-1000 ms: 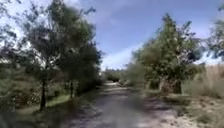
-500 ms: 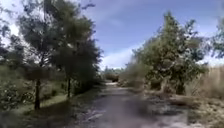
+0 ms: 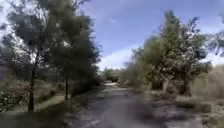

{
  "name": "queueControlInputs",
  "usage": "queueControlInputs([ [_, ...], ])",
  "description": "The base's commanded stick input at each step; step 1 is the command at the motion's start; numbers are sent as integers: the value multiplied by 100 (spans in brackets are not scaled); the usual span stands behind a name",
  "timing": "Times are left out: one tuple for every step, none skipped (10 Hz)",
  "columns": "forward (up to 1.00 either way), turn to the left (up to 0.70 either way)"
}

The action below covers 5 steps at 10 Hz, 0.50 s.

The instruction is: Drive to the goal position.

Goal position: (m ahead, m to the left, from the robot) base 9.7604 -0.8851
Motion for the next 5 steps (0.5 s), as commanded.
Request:
queueControlInputs([
  [50,46],
  [50,28],
  [50,12],
  [50,7],
  [50,3],
])
